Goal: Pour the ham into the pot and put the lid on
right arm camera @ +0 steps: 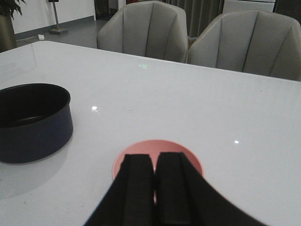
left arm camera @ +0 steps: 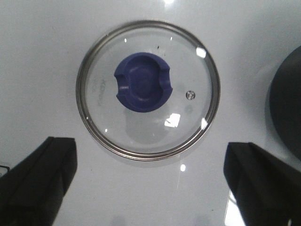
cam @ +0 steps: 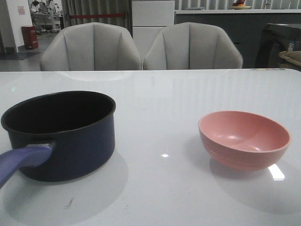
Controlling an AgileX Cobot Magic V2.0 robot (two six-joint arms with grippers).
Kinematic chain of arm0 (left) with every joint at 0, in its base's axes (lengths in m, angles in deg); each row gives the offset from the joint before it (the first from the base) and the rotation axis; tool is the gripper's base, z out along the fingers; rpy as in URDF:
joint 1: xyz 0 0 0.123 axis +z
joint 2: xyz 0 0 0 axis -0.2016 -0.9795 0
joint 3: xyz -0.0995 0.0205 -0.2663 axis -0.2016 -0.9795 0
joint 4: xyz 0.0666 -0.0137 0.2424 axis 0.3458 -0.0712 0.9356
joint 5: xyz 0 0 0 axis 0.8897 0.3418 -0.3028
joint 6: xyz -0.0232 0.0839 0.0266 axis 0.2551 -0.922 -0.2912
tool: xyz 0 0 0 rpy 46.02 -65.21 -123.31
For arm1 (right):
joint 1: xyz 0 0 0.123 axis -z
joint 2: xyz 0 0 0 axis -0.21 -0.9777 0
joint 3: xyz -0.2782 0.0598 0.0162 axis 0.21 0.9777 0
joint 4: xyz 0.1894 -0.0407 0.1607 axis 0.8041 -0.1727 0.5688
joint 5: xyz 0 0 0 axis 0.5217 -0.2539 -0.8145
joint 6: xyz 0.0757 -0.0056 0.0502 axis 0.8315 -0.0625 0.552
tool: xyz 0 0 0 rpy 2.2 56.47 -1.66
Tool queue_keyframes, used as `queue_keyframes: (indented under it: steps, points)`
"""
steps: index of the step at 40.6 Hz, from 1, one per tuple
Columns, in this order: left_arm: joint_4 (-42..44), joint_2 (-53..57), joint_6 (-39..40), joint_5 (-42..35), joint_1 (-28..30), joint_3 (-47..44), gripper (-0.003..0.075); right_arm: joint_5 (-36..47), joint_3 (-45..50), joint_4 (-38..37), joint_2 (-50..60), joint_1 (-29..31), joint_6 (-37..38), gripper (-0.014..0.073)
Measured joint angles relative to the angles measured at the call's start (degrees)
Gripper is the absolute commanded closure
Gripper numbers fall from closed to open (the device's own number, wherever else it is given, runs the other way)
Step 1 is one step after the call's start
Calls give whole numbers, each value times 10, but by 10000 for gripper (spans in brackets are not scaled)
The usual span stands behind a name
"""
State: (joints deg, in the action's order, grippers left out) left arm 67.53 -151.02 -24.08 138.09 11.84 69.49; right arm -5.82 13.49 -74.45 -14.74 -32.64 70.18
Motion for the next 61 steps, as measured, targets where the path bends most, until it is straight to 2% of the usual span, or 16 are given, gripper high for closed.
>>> queue_keyframes:
  steps: [5, 12, 17, 26, 61]
  points:
    - [-5, -88, 0, 36, 1, 40, 73, 0, 0, 0, 0, 0, 0, 431]
    - [-42, -147, -1, 44, 16, 76, 73, 0, 0, 0, 0, 0, 0, 431]
    - [-78, -170, -18, 55, 56, 102, 73, 0, 0, 0, 0, 0, 0, 431]
    - [-133, -193, -95, 70, 125, 129, 73, 0, 0, 0, 0, 0, 0, 431]
    - [-145, -326, -128, 37, 122, 160, 73, 0, 0, 0, 0, 0, 0, 431]
